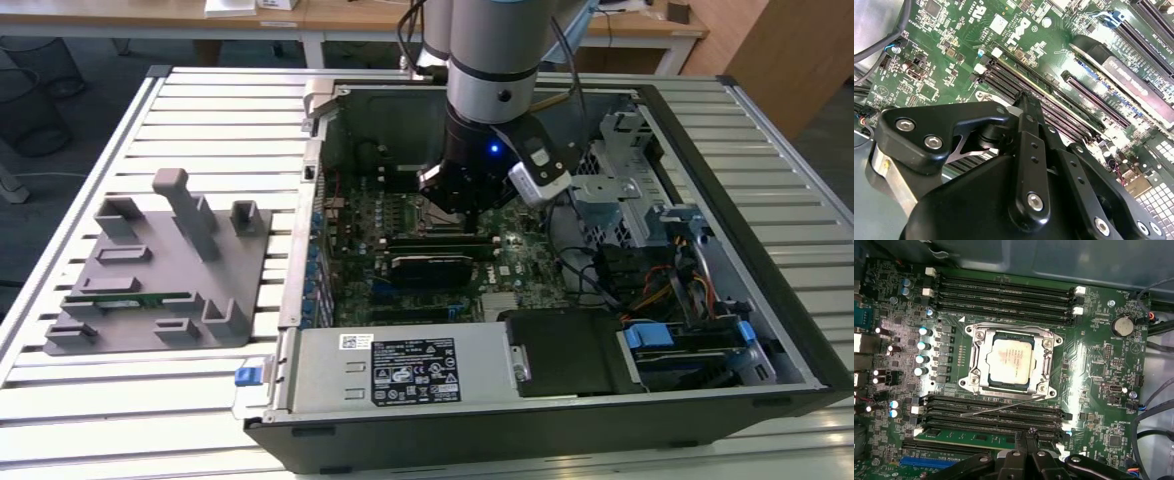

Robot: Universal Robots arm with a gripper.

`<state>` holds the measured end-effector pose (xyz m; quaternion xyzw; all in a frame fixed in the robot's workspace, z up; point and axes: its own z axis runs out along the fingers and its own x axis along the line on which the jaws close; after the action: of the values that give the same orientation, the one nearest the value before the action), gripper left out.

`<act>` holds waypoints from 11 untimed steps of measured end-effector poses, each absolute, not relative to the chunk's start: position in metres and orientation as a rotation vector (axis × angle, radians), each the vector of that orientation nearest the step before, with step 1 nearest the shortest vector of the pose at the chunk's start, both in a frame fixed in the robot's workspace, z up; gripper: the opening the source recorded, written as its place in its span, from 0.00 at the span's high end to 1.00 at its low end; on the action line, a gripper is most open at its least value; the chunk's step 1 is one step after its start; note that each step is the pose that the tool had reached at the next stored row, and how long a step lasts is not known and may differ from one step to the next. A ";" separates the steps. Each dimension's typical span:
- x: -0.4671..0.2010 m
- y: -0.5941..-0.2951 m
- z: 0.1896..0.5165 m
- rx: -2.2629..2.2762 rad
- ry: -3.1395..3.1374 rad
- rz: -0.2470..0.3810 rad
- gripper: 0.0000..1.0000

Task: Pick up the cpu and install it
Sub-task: 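Install the second cpu locking lever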

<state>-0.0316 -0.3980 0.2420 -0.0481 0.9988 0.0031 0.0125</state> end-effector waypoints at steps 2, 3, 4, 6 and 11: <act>-0.032 -0.398 0.242 -0.150 3.113 0.010 0.89; -0.032 -0.398 0.243 -0.150 3.113 0.010 0.89; -0.032 -0.398 0.243 -0.150 3.113 0.010 0.89; -0.032 -0.398 0.243 -0.150 3.113 0.010 0.89; -0.032 -0.398 0.245 -0.150 3.113 0.010 0.89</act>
<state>-0.0316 -0.3980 0.2447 -0.0482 0.9988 0.0032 0.0125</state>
